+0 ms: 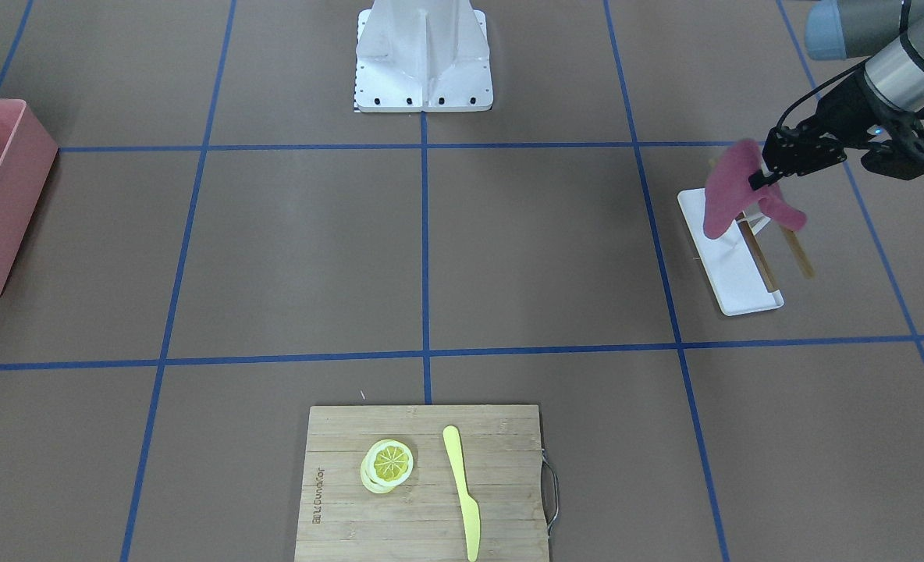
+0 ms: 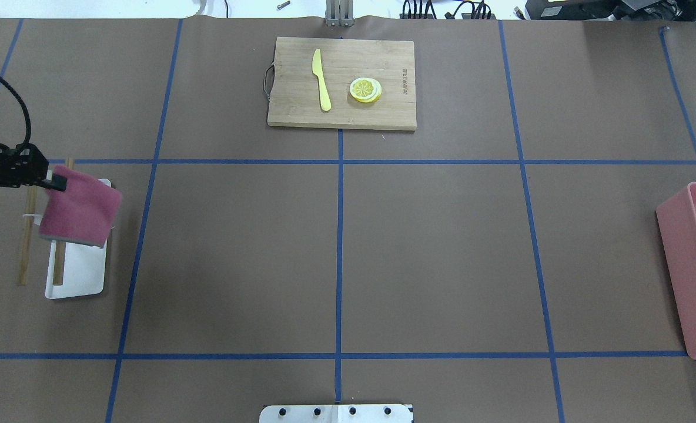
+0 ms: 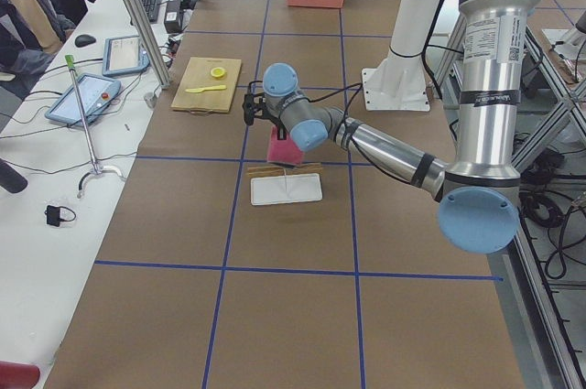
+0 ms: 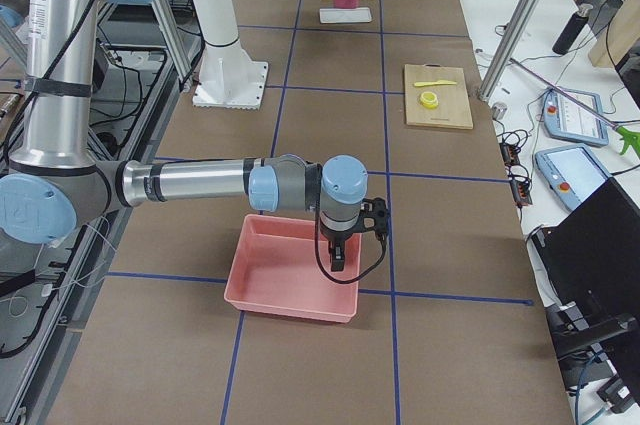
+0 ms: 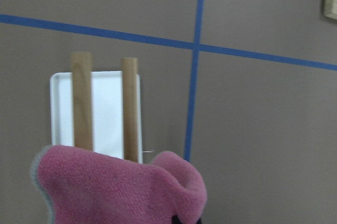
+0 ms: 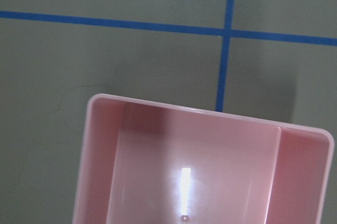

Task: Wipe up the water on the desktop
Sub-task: 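Lift the pink cloth with the left gripper toward the table center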

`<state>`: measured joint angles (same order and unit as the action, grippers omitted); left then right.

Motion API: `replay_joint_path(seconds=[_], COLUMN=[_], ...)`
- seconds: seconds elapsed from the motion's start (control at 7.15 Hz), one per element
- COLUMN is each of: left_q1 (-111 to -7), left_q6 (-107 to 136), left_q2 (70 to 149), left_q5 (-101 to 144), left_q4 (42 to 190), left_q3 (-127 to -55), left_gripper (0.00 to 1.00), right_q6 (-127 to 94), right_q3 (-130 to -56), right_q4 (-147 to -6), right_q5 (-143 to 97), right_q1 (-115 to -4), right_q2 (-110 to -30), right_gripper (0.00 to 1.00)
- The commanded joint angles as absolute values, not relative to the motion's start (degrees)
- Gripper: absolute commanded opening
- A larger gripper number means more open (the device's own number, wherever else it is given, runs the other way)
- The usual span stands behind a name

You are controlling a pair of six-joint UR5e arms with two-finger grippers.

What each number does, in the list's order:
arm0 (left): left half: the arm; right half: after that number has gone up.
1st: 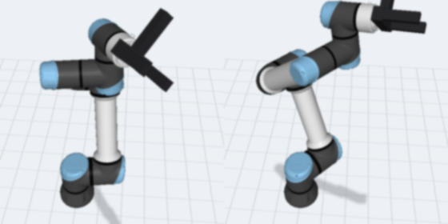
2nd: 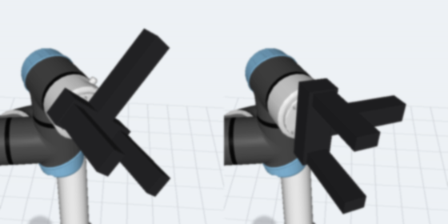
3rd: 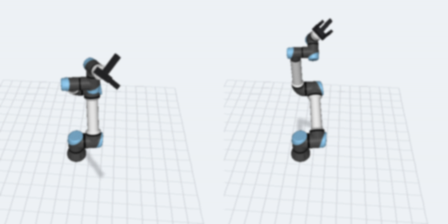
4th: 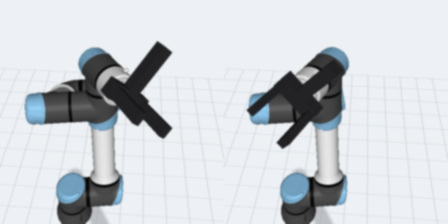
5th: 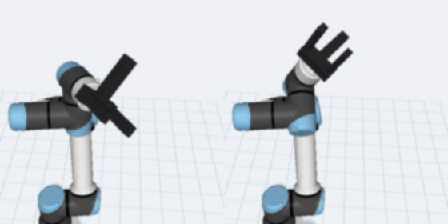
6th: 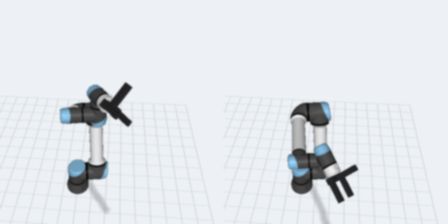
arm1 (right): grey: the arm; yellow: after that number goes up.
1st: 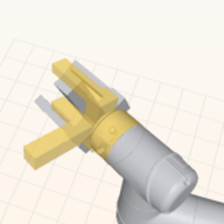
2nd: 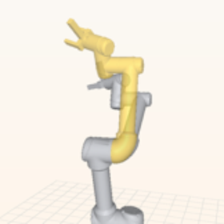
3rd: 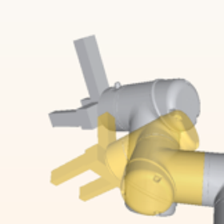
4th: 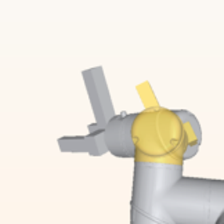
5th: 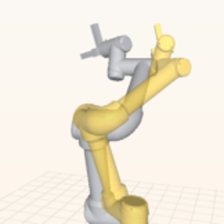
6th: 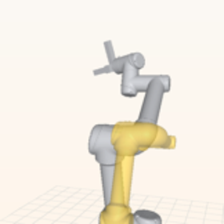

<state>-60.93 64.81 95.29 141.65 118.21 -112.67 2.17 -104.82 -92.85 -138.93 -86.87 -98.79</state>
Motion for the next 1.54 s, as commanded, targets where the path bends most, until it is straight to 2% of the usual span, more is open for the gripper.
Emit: replay_joint_path(seconds=[0.0, 0.28, 0.42, 0.7, 0.98, 1.26, 1.4], left_q1=[-56.19, -47.68, -44.07, -42.19, -38.35, -36.31, -34.82], left_q6=[75.37, 83.56, 88.02, 91.22, 95.60, 103.21, 105.53], left_q2=[114.34, 124.85, 131.07, 139.53, 146.74, 153.08, 154.93], left_q5=[140.99, 131.80, 127.05, 124.98, 118.17, 112.97, 110.33], left_q4=[106.25, 103.71, 103.71, 103.54, 103.62, 103.62, 103.62], left_q3=[-112.50, -110.76, -106.65, -100.58, -94.00, -87.56, -86.23], left_gripper=[0.00, 0.00, 0.00, 0.00, 0.00, 0.00, 0.00], right_q6=[1.85, 1.50, 1.32, -14.67, -30.09, -33.04, -33.48], right_q3=[-106.79, -106.87, -106.96, -109.06, -111.86, -113.37, -113.38], right_q4=[-85.22, -76.42, -71.94, -59.93, -46.63, -44.39, -44.30], right_q5=[-142.11, -149.74, -152.46, -155.04, -147.89, -143.81, -137.87], right_q1=[-86.05, -84.82, -83.86, -78.70, -71.76, -66.91, -62.36], right_q2=[-99.40, -99.40, -99.32, -98.71, -98.26, -96.43, -94.24], right_gripper=[1.00, 1.00, 1.00, 1.00, 1.00, 0.99, 0.93])
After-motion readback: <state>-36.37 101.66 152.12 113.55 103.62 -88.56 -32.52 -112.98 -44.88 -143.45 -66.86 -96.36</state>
